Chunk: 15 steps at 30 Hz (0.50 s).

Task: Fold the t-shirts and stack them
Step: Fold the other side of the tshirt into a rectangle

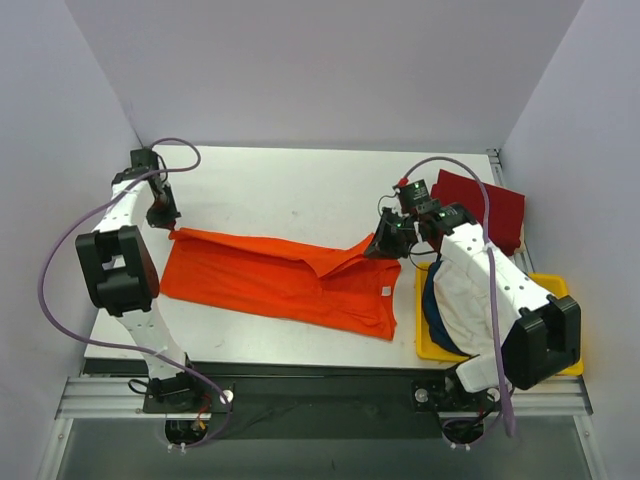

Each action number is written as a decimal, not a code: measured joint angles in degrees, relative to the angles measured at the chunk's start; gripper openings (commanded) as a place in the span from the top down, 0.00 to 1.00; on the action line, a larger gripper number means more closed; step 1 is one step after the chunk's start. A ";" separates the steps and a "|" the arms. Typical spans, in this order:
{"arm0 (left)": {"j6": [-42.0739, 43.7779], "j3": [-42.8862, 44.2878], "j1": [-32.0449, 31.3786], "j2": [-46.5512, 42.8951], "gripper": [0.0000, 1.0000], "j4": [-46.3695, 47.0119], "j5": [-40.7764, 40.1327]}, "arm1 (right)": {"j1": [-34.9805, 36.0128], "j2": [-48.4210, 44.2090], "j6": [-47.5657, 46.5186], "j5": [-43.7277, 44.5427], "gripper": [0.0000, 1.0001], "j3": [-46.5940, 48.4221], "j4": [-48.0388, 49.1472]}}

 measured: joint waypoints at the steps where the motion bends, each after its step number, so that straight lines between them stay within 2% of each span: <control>1: -0.04 -0.07 0.28 -0.17 1.00 0.04 -0.11 | 0.31 -0.44 0.20 0.02 1.00 -0.61 -0.20; 8: -0.57 -2.84 1.92 -2.91 1.00 0.48 -0.33 | 2.01 -2.49 1.18 0.02 1.00 -4.22 -1.75; 9: -0.59 -3.21 1.99 -3.10 0.90 0.48 -0.37 | 2.19 -2.67 1.27 0.02 1.00 -4.76 -1.77; 11: -0.46 -3.98 2.12 -3.21 0.61 0.61 -0.39 | 2.75 -2.91 1.31 0.09 1.00 -6.14 -1.86; 12: -0.48 -4.44 2.14 -3.21 0.53 0.61 -0.42 | 3.02 -2.99 1.27 0.24 0.99 -7.06 -1.90; 13: -0.72 -5.09 2.21 -3.21 0.42 0.70 -0.52 | 3.30 -3.02 1.20 0.42 0.86 -8.13 -2.23; 15: -0.90 -6.21 2.36 -3.23 0.35 0.63 -0.83 | 3.67 -2.95 0.70 0.66 0.71 -9.62 -3.34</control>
